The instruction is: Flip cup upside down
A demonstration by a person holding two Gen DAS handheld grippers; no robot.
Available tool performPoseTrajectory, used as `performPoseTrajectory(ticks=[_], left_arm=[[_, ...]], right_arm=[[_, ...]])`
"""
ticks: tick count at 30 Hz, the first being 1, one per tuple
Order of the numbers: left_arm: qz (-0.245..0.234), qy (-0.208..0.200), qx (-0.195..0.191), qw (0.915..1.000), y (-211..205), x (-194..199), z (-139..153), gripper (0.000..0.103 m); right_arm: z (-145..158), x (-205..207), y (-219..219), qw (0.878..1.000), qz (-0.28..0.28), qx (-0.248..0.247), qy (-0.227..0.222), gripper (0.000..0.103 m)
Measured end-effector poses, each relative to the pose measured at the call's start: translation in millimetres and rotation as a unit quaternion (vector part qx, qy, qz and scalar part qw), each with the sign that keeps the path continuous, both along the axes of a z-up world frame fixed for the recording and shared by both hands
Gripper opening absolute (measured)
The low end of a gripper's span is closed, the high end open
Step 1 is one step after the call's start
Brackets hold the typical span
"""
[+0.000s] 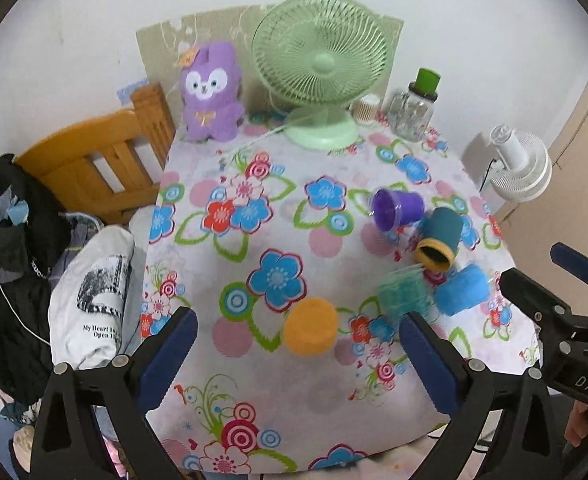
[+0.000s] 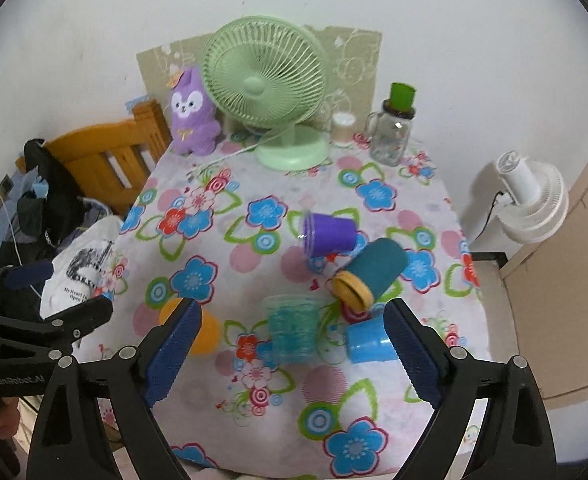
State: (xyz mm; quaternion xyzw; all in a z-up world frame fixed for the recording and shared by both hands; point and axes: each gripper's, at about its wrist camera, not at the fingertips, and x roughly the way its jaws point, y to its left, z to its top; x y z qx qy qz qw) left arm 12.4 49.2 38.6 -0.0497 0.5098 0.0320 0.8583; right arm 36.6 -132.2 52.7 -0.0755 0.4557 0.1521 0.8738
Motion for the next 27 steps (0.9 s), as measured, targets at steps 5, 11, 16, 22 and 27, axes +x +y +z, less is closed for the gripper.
performPoseTrajectory(ticks=[5, 11, 16, 22, 27], left_arm=[[-0.002, -0.02, 0.004, 0.9998, -14.7, -5.0, 16.6, 0.103], [0.002, -0.03, 0.013, 0.9995, -25.5, -12.0, 27.7, 0.103], [0.001, -0.039, 0.019, 0.9991, -33.7, -21.1, 34.4, 0.103], [0.005, -0.041, 0.019, 0.999, -42.0, -29.8, 34.5, 0.103], [0.008, -0.038, 0.012, 0.9992, -49.9, -29.8, 30.9, 0.103]], right_arm=[[10.2, -4.8, -12.8, 1.0, -0.006, 0.002, -0.016, 0.098], [18.4, -10.8, -27.1, 1.0, -0.014, 0.013, -0.021, 0.098], [22.6, -17.5, -36.7, 0.999, -0.024, 0.021, -0.025, 0.098], [23.6, -26.9, -44.9, 0.999, -0.027, 0.029, -0.032, 0.098], [23.8, -28.4, -49.3, 0.998, -0.03, 0.035, -0.036, 0.1]])
